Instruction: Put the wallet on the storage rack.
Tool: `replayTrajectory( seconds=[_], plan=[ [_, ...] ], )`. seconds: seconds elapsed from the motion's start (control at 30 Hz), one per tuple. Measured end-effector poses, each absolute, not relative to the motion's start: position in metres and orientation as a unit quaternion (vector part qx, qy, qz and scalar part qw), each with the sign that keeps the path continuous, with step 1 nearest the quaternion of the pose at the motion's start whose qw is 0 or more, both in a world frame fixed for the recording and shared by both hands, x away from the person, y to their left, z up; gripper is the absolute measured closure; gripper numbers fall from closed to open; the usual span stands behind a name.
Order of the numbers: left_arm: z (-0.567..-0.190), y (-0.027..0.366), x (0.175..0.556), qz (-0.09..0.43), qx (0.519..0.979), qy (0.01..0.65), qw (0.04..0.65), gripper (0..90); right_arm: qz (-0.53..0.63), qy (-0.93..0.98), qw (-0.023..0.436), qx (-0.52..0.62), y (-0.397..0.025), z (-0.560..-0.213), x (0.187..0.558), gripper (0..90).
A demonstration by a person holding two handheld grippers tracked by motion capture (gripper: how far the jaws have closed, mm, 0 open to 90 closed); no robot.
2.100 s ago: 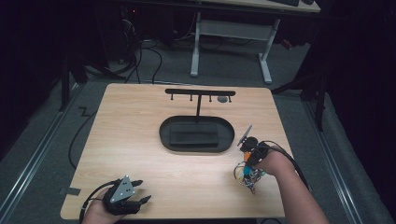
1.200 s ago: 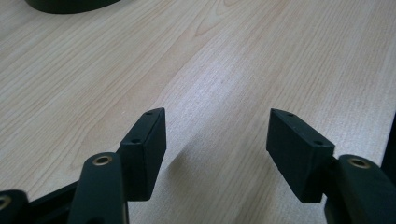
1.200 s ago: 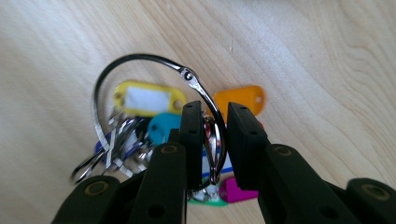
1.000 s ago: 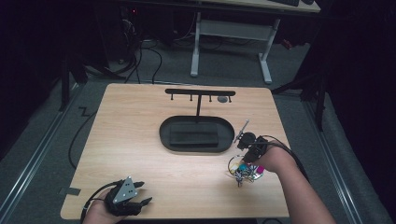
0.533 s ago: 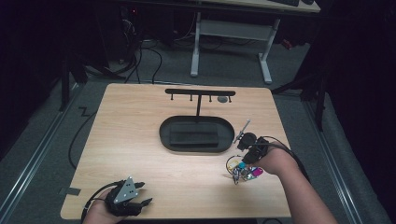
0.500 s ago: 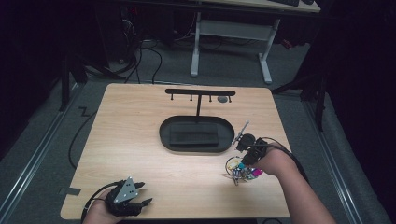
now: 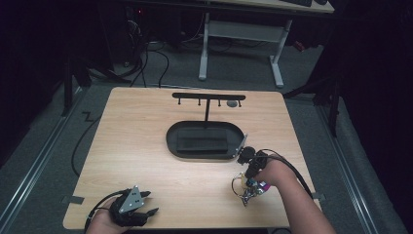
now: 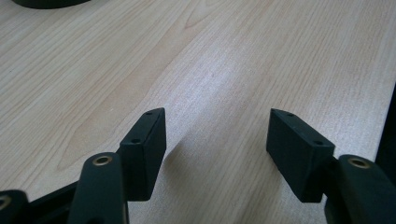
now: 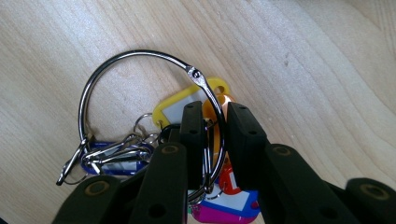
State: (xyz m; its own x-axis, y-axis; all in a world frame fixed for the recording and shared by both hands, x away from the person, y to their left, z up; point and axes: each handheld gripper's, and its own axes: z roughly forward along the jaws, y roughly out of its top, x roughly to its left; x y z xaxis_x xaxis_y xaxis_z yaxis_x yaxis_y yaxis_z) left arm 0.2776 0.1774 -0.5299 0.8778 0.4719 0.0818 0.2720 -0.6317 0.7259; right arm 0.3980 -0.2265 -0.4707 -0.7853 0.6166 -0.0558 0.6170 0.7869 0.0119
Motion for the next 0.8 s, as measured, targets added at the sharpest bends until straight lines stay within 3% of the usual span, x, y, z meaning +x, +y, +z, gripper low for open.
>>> replayTrajectory(
  seconds=[0.27, 0.5, 0.8],
  plan=[
    [-0.530, 0.178, 0.279, 0.129, 0.893, 0.209, 0.377, 38.3, 0.019, 0.941, 0.034, 0.335, -0.225, -0.464, 0.402, 72.5],
    [-0.530, 0.177, 0.279, 0.128, 0.894, 0.208, 0.376, 38.3, 0.015, 0.942, 0.060, 0.331, -0.224, -0.462, 0.404, 77.8],
    [-0.530, 0.178, 0.279, 0.126, 0.893, 0.209, 0.378, 38.3, -0.009, 0.952, 0.047, 0.303, -0.219, -0.477, 0.401, 78.7]
  ],
)
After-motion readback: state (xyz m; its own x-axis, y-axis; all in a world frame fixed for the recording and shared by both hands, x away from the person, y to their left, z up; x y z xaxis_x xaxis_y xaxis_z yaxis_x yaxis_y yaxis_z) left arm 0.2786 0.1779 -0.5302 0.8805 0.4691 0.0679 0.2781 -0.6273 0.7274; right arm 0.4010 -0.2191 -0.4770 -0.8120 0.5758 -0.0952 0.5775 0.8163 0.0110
